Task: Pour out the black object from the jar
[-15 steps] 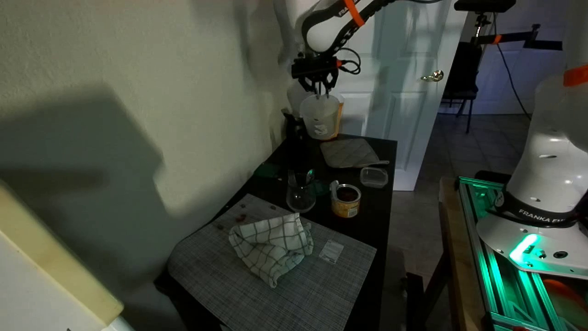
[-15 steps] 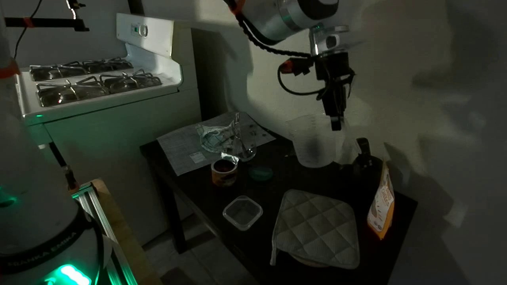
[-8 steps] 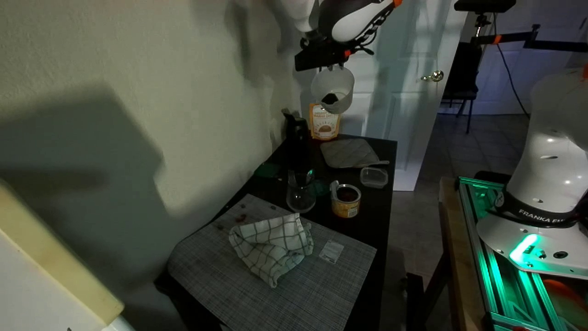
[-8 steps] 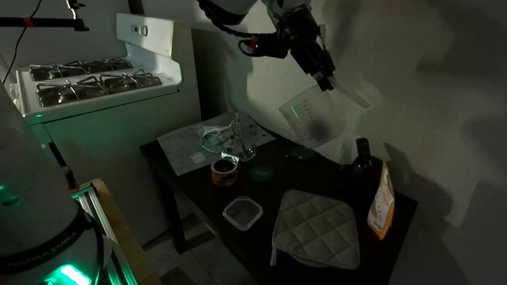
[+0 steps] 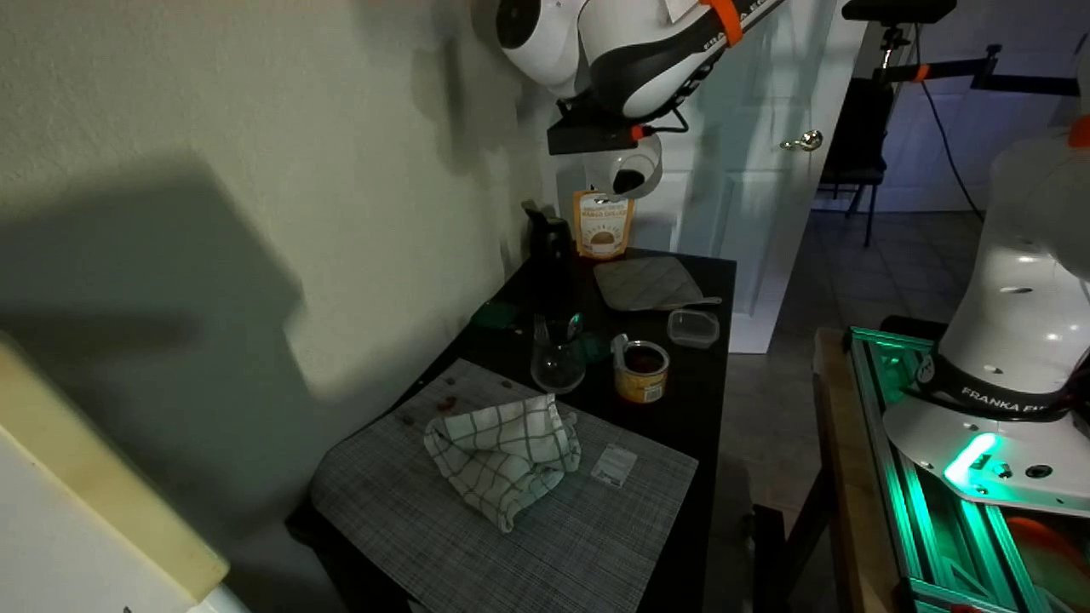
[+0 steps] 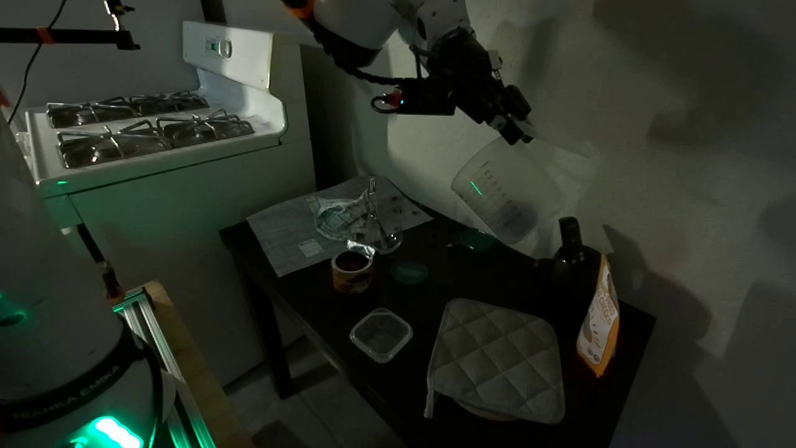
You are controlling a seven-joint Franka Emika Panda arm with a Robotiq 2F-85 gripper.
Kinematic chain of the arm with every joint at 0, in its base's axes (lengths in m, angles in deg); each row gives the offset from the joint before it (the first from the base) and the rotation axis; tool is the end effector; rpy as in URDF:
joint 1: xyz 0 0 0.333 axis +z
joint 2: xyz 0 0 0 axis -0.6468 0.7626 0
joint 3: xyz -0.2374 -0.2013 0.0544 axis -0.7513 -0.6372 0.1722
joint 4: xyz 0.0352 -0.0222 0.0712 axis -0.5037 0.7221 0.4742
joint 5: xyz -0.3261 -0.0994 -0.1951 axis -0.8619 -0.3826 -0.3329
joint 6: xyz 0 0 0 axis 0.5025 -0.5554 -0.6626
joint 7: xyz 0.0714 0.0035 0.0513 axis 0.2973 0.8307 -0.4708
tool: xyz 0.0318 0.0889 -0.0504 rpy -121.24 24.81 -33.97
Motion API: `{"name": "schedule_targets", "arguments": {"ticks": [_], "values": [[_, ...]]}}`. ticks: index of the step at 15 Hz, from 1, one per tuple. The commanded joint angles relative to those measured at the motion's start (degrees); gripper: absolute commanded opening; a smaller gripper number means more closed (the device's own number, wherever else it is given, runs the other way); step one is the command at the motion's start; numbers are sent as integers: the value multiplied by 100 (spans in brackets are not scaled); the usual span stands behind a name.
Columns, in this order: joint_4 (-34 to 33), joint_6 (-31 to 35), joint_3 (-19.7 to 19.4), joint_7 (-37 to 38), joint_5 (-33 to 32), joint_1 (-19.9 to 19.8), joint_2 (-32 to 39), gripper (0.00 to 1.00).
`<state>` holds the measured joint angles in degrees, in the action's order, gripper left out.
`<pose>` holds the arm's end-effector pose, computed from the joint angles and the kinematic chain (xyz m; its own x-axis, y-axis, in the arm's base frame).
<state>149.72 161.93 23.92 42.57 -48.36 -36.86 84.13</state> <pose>0.5394 -0.0982 0.4324 0.0680 -0.4580 0.8863 -0.9862 0.1037 0.1293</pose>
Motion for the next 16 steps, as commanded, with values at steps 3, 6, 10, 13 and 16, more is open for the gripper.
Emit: {"name": "schedule_targets", "arguments": {"ticks": [3,6,10,13,16], "values": [[-34,-16,174,-14,-2,-145,-20,11],[-50,-651,237,115,-743,-67,255,11],[-57,-1521,426,-123,-1453,42,547,11],[-124,-2102,626,-274,-1997,191,881,11],[-101,-2533,793,-501,-2645,347,1102,11]]}}
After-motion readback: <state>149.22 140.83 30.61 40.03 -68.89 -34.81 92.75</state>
